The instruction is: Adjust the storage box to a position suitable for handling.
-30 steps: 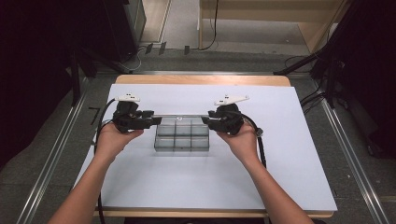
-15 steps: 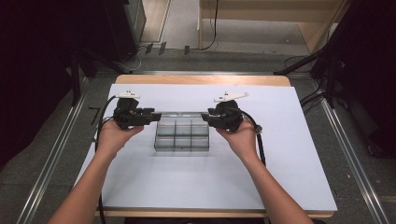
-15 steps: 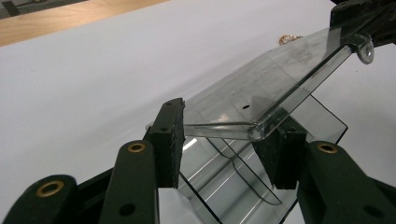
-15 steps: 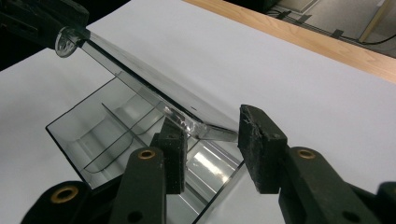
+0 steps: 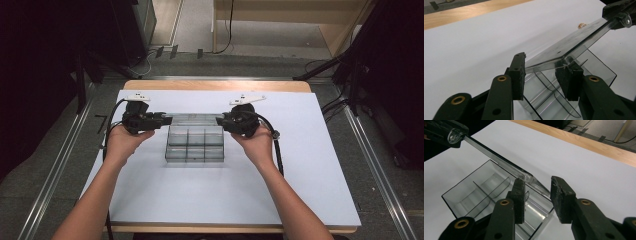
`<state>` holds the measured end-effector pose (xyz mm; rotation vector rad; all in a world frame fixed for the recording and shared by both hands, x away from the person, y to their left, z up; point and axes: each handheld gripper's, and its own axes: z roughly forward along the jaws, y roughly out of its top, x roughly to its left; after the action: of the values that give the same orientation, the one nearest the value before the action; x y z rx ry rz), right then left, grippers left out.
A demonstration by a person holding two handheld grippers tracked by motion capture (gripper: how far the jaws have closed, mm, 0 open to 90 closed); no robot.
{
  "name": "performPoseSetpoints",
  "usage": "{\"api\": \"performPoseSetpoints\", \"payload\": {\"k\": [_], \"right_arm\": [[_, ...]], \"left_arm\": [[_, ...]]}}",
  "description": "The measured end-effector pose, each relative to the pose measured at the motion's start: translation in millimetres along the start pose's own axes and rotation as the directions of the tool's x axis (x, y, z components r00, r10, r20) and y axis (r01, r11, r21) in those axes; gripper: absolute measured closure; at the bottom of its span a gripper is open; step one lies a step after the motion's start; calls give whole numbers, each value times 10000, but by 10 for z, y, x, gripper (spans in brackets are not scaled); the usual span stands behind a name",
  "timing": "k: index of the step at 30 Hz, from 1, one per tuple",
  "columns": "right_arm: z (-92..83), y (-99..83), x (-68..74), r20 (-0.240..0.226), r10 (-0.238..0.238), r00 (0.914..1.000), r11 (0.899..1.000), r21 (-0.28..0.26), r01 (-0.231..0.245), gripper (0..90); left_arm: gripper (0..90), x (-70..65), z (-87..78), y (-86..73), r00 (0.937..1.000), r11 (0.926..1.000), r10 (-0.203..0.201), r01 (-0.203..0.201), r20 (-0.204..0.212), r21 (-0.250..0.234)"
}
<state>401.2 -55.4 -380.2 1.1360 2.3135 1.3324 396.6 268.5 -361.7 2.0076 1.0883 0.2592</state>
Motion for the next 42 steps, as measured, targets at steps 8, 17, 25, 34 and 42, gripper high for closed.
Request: {"api": "performPoseSetpoints", "payload": {"k": [8, 17, 25, 34, 42], "right_arm": [[44, 22, -17, 163, -136, 9998, 9999, -85, 138, 672], [94, 34, -38, 274, -95, 9996, 9998, -188, 100, 673], [142, 34, -62, 361, 52, 9993, 9997, -240, -44, 677], [203, 79, -91, 506, 240, 9984, 9995, -196, -230, 681], [238, 131, -95, 671, 282, 9974, 9996, 12, -283, 685]], "left_arm": [[625, 18, 15, 10, 9999, 9998, -7, 5, -122, -192], [634, 50, 43, 24, 9997, 9995, -167, 163, -153, -272], [634, 85, 84, 43, 9990, 9987, -418, 413, -173, -294], [632, 114, 150, 102, 9975, 9980, -634, 632, -313, -97], [622, 99, 221, 156, 9956, 9974, -715, 717, -613, 11]]}}
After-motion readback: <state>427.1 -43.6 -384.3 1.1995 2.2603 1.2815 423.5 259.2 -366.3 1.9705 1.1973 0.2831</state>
